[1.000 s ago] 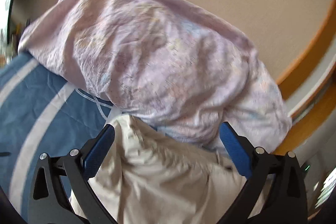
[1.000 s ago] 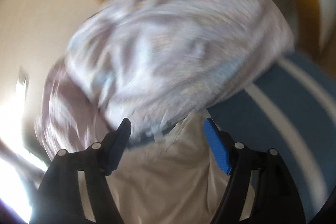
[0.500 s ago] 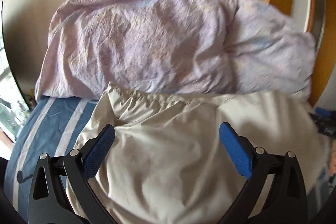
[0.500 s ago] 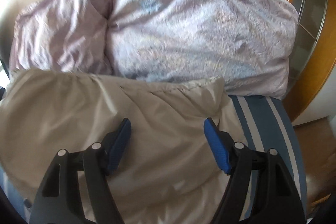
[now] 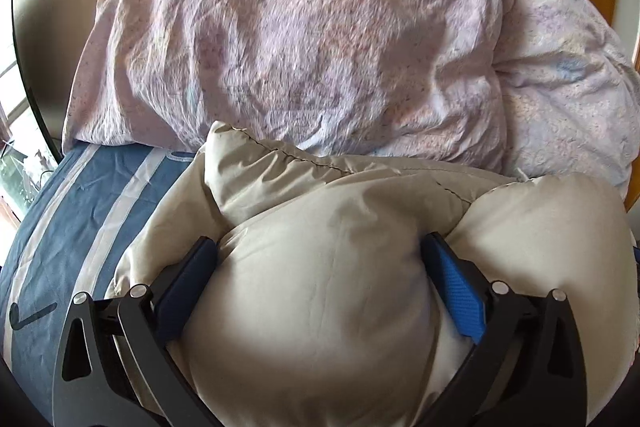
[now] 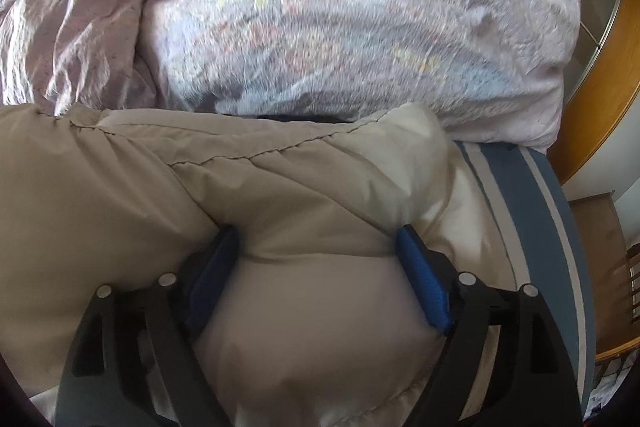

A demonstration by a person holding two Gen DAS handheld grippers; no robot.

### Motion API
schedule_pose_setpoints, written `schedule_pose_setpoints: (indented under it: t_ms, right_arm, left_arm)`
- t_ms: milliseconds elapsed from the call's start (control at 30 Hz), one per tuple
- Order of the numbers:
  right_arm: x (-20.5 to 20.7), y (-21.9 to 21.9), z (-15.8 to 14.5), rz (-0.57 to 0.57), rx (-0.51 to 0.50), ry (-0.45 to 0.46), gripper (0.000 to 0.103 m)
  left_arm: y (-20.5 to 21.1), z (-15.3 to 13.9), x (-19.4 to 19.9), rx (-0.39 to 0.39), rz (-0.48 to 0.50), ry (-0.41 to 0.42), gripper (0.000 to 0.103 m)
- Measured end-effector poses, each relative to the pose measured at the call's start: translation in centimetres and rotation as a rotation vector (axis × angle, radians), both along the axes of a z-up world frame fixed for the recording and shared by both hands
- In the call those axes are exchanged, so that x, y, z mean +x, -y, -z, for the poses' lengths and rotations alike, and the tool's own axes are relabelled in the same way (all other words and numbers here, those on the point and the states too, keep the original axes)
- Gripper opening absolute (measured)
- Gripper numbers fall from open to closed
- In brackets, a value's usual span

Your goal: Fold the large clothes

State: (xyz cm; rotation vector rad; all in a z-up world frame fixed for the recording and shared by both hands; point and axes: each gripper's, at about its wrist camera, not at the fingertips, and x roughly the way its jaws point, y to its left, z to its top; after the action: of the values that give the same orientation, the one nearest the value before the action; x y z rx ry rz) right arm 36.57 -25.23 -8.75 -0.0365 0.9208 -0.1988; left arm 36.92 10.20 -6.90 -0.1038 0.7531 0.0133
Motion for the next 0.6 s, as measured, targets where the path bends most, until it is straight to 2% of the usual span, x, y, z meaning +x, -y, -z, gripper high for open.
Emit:
schedule_pose_setpoints:
  t_ms: [200, 333, 467, 600]
  right_arm:
    - [0.3, 0.9, 1.0, 0.005, 0.041, 0.002, 0.085]
    - [-0.5, 1.3, 0.5, 0.011, 0.059, 0.008, 0.083]
    - [-3.7, 2.7, -1.7, 0.029, 0.128, 0.080, 0.081]
    - [-6.8, 4.1, -3.1, 0.036, 0.135, 0.133, 0.081]
  left_arm:
    - [0.5, 0.5, 0.6, 0.032, -0.001, -0.017, 0.102]
    - [0.3, 0.0, 0.2, 0.033, 0.006, -0.041, 0.102]
    - [-1.1, -1.4, -2.0, 0.045, 0.004, -0.013, 0.102]
    - [-2.1, -1.5, -3.1, 0.082, -0.007, 0.018, 0.102]
